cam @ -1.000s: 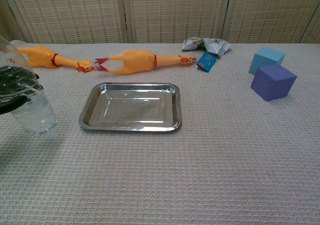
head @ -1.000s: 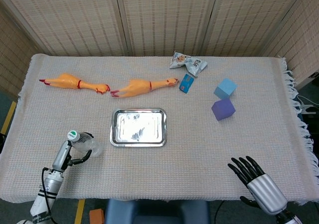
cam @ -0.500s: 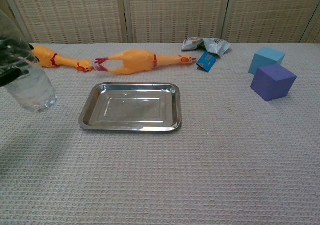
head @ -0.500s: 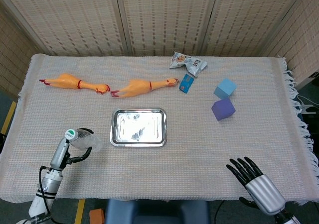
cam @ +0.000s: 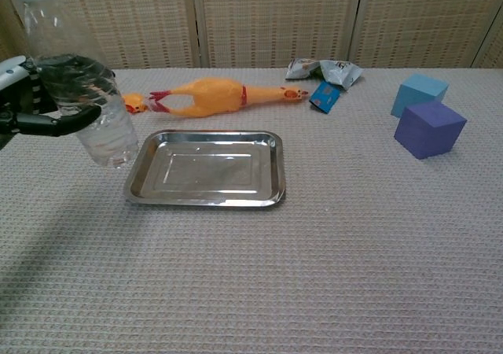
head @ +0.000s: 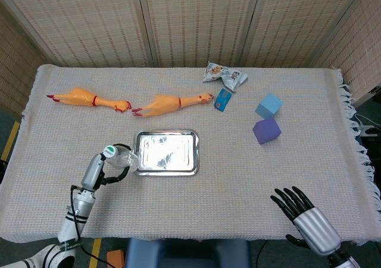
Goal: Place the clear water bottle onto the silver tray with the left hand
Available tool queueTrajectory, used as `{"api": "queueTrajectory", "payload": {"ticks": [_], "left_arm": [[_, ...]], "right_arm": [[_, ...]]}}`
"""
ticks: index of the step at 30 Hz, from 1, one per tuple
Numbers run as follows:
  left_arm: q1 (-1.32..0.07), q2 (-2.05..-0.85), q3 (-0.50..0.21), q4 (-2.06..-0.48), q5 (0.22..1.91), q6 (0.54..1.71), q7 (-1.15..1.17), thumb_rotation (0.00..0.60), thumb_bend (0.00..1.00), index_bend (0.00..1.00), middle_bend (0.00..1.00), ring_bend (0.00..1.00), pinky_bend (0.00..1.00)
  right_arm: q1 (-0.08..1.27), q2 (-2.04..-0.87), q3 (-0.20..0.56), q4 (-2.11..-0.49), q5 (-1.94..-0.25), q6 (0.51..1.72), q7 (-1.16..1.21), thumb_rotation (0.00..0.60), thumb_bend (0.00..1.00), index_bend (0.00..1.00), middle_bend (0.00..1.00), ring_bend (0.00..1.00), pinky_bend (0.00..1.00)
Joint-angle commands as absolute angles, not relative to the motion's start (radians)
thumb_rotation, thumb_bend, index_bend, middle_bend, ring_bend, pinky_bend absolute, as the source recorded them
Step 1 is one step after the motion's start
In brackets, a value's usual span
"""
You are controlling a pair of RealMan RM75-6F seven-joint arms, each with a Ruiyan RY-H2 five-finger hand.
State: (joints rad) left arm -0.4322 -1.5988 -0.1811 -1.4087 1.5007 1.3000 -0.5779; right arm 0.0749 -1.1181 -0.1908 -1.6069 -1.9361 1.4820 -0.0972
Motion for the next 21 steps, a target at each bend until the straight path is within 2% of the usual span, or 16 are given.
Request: {"api": "queueTrajectory", "payload": {"ticks": [1,14,21], "left_arm": [[-0.487,-1.67,-0.217,-1.355,1.454,1.248,-0.515,0.6,0.59,0.45,0.51,0.32,0.47],[-0.64,-1.905,-0.273,-1.046,1.402,1.145,-0.505,0.6,0.59,0.44,0.5,0.32,0.45],[-0.664,-1.973,-0.281,-0.939,1.38,1.134,-0.541,0.6,0.57,0.43,0.48,0.28,0.35]], "right_arm": [[0.076,-1.116,-0.19,-1.607,-1.937,1.485,-0.092,0.6,0.01,0.0,0.0,0.0,0.0],[0.099,-1.105,-0.181,-1.614,-1.902,1.448,-0.06,0.6,0.01,0.0,0.0,0.0,0.0],[0.099,-1.097,-0.185,-1.614,-1.908,1.459,-0.043,0.6,0.01,0.0,0.0,0.0,0.0]]}}
